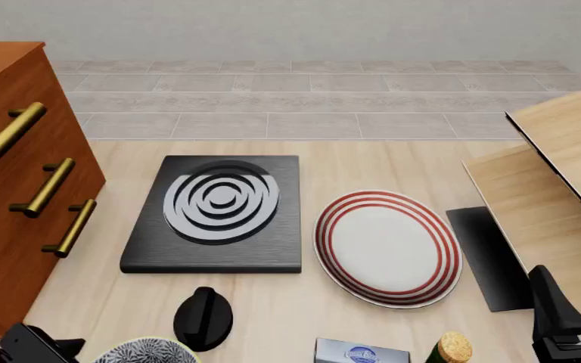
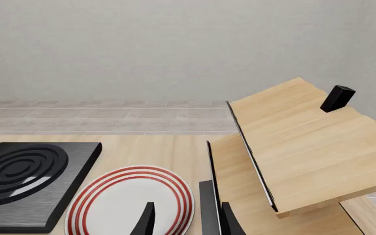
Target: Put the bowl on the top of the cabinet.
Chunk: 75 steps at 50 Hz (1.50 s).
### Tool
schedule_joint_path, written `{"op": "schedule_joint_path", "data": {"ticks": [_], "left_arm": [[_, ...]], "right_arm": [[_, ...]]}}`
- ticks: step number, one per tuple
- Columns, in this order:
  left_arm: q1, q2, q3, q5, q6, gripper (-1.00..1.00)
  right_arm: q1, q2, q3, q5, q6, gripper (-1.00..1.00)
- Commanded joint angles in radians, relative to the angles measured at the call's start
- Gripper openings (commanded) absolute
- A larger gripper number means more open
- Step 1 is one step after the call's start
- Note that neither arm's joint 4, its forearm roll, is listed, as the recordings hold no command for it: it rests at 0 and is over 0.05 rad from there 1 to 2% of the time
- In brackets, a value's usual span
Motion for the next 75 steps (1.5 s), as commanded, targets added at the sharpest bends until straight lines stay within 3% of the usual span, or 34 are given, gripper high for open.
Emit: {"op": "schedule_joint_path", "data": {"ticks": [1, 12, 13, 22, 29, 42, 60, 73, 75], "left_arm": [[-0.006, 0.014, 0.023, -0.033, 0.019, 1.00], [0.005, 0.005, 0.029, -0.043, 0.041, 1.00], [0.001, 0.001, 0.026, -0.037, 0.037, -1.00], [0.015, -0.072, -0.057, 0.025, 0.031, -1.00], [0.017, -0.174, -0.177, 0.095, 0.064, -1.00], [0.050, -0.268, -0.388, 0.236, 0.003, -1.00], [0.107, -0.219, -0.554, 0.203, -0.031, -1.00], [0.233, -0.148, -0.689, 0.115, -0.098, -1.00], [0.283, -0.102, -0.729, 0.087, -0.148, -1.00]], "right_arm": [[0.000, 0.000, 0.000, 0.000, 0.000, 1.00], [0.000, 0.000, 0.000, 0.000, 0.000, 1.00], [0.000, 0.000, 0.000, 0.000, 0.000, 1.00], [0.000, 0.000, 0.000, 0.000, 0.000, 1.00], [0.000, 0.000, 0.000, 0.000, 0.000, 1.00], [0.000, 0.000, 0.000, 0.000, 0.000, 1.00], [0.000, 0.000, 0.000, 0.000, 0.000, 1.00], [0.000, 0.000, 0.000, 0.000, 0.000, 1.00], [0.000, 0.000, 0.000, 0.000, 0.000, 1.00]]}}
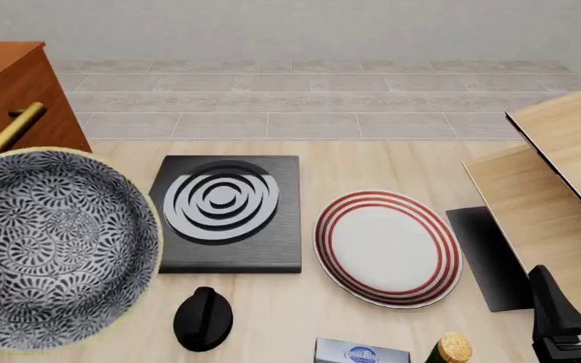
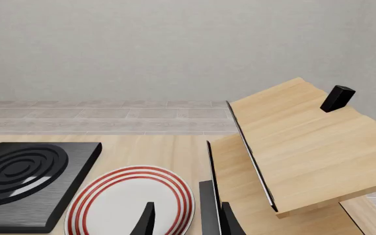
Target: Put the bowl on the top of the cabinet.
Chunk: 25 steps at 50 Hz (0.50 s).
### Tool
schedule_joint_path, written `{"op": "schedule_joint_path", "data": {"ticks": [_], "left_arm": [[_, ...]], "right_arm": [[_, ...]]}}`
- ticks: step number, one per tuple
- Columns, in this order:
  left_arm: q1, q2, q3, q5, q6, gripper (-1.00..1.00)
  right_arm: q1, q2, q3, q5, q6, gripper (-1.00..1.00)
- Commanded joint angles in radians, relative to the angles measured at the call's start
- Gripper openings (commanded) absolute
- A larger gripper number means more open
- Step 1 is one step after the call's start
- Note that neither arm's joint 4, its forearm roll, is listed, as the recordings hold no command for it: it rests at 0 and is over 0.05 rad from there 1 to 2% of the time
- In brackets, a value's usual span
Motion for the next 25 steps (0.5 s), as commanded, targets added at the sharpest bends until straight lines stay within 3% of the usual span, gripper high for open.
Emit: {"op": "schedule_joint_path", "data": {"ticks": [1, 25], "left_arm": [[0.114, 0.079, -0.124, -0.072, -0.079, -1.00], [0.363, 0.192, -0.264, -0.174, -0.289, -1.00]], "right_arm": [[0.000, 0.000, 0.000, 0.000, 0.000, 1.00], [0.000, 0.000, 0.000, 0.000, 0.000, 1.00]]}}
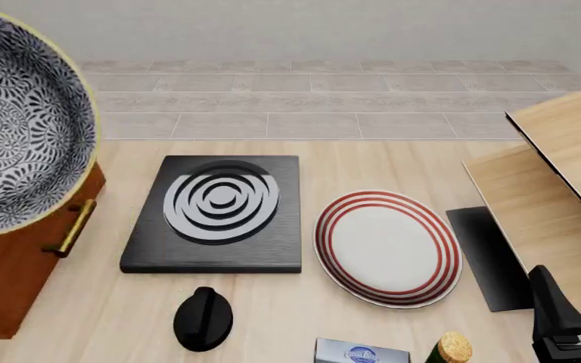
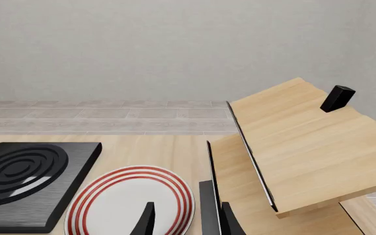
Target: Put the bowl on the top of the cabinet.
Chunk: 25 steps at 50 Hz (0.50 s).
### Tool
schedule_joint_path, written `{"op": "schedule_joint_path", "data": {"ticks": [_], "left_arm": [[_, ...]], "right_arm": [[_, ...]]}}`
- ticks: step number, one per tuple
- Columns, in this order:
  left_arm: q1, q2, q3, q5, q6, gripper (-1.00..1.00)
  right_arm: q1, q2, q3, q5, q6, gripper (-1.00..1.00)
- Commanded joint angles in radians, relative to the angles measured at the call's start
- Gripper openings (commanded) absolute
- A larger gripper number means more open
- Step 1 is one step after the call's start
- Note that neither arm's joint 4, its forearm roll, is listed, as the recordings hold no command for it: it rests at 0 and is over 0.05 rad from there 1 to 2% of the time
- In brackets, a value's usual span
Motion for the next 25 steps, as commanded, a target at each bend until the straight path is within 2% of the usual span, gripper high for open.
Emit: {"op": "schedule_joint_path", "data": {"ticks": [1, 11, 20, 25], "left_arm": [[0.130, 0.048, -0.070, -0.050, -0.103, -1.00], [0.292, 0.128, -0.117, -0.103, -0.236, -1.00], [0.383, 0.208, -0.148, -0.136, -0.329, -1.00], [0.414, 0.238, -0.169, -0.148, -0.348, -1.00]], "right_arm": [[0.000, 0.000, 0.000, 0.000, 0.000, 1.00], [0.000, 0.000, 0.000, 0.000, 0.000, 1.00], [0.000, 0.000, 0.000, 0.000, 0.000, 1.00], [0.000, 0.000, 0.000, 0.000, 0.000, 1.00]]}}
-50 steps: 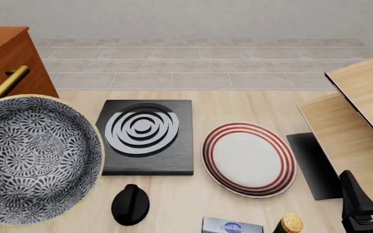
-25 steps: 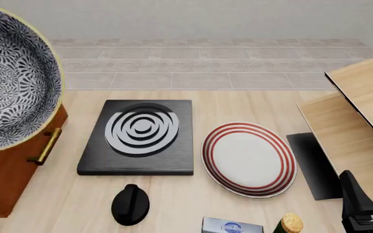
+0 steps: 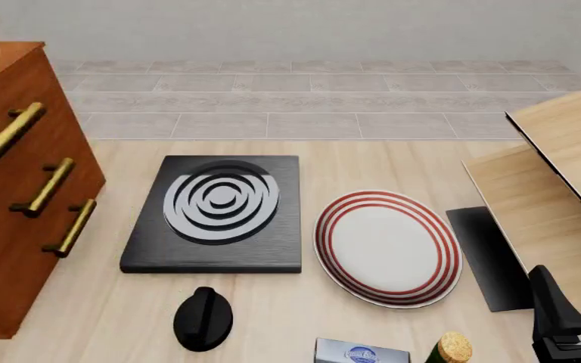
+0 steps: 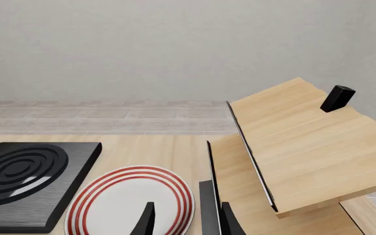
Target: Put the bowl on the top of the cabinet.
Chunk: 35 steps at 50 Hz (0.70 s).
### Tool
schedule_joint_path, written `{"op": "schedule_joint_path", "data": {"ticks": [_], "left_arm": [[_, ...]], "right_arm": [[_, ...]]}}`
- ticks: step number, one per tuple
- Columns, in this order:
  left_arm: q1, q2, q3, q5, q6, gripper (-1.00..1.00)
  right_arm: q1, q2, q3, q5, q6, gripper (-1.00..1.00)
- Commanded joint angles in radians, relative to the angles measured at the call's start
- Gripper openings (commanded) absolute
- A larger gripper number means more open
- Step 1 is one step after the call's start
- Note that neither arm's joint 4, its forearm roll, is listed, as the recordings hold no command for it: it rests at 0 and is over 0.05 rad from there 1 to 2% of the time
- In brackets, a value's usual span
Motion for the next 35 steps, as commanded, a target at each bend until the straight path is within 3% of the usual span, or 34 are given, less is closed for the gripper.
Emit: {"op": "schedule_joint_path", "data": {"ticks": [1, 10, 35], "left_arm": [[0.115, 0.092, -0.060, -0.042, -0.098, -1.00], [0.179, 0.198, -0.092, -0.055, -0.172, -1.00], [0.199, 0.340, -0.110, -0.052, -0.261, -1.00]], "right_arm": [[0.000, 0.000, 0.000, 0.000, 0.000, 1.00], [0.000, 0.000, 0.000, 0.000, 0.000, 1.00], [0.000, 0.000, 0.000, 0.000, 0.000, 1.00]]}}
